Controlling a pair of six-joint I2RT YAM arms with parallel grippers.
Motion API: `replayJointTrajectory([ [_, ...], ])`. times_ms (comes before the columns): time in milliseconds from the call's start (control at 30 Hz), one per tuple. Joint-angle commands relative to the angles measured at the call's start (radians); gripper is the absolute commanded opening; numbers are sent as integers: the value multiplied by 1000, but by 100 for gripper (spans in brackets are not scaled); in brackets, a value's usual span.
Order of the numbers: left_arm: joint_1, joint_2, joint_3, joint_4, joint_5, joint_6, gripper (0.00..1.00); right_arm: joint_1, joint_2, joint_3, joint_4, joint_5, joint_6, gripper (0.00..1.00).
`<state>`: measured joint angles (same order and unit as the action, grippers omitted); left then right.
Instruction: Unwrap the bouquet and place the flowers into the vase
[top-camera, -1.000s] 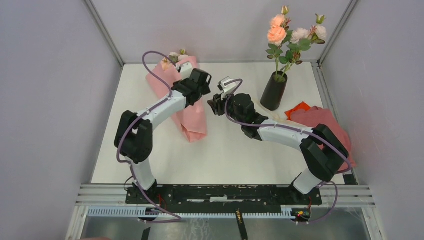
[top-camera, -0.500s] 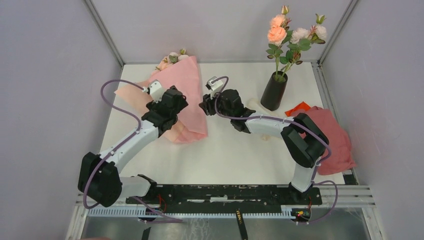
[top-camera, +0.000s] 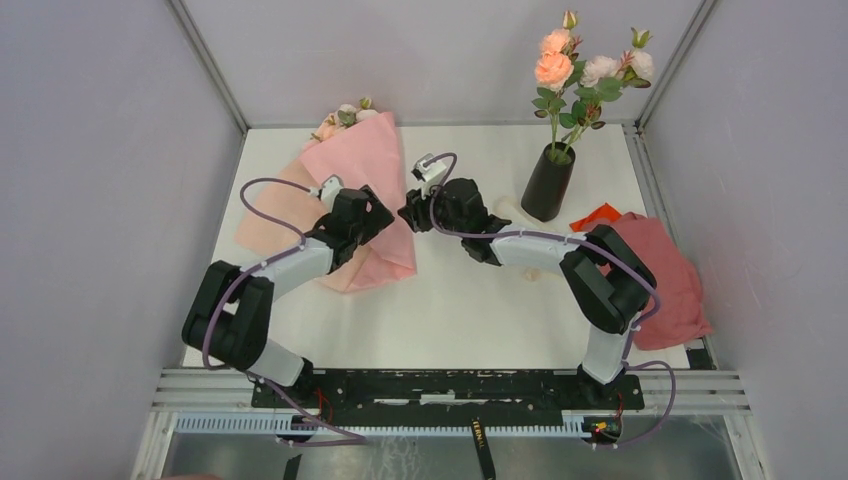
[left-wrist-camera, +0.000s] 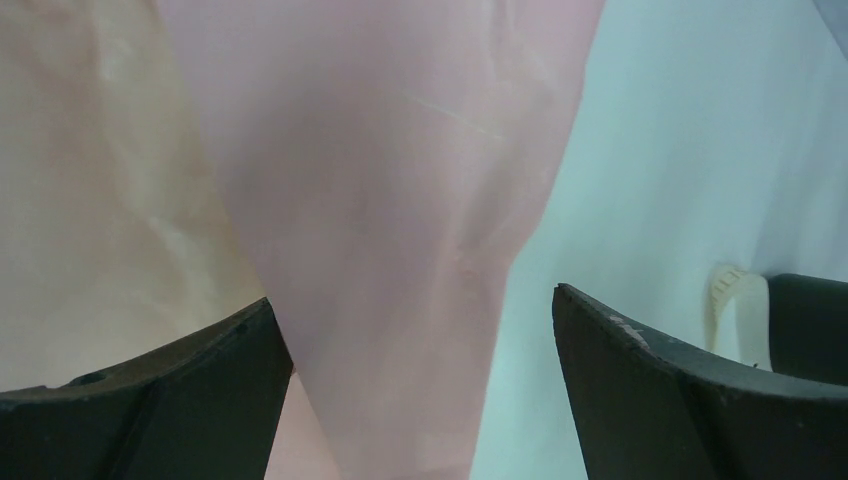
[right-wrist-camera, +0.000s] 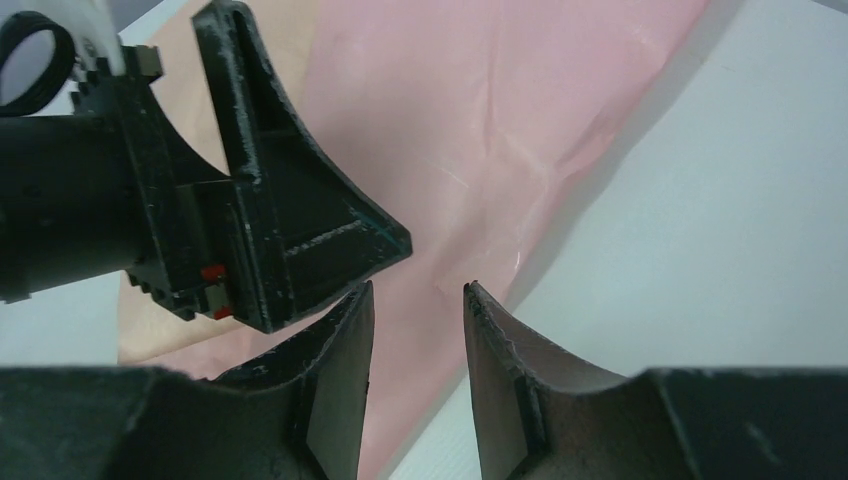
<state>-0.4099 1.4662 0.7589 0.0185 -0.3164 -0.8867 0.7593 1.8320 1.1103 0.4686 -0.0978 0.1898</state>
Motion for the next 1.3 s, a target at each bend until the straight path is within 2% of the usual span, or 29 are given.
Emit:
replayJointTrajectory([
  [0, 5, 104, 82, 149, 135, -72, 100, -15, -36, -8, 35, -10, 9, 44],
  [200, -10, 233, 158, 193, 203, -105, 100, -43, -109, -50, 36, 0, 1, 44],
  [700, -153, 245, 408, 68, 111, 31, 100, -79, -249, -160, 69, 40, 8, 44],
  [967, -202, 388, 478, 81, 156, 35, 100, -81, -497, -316, 152, 149, 5, 44],
  [1100, -238, 435, 517, 89, 160, 36, 100, -81, -609, -329, 125, 171, -27, 45],
  [1267, -254, 457, 541, 68, 161, 42, 100, -81, -655, -325, 103, 162, -48, 46],
])
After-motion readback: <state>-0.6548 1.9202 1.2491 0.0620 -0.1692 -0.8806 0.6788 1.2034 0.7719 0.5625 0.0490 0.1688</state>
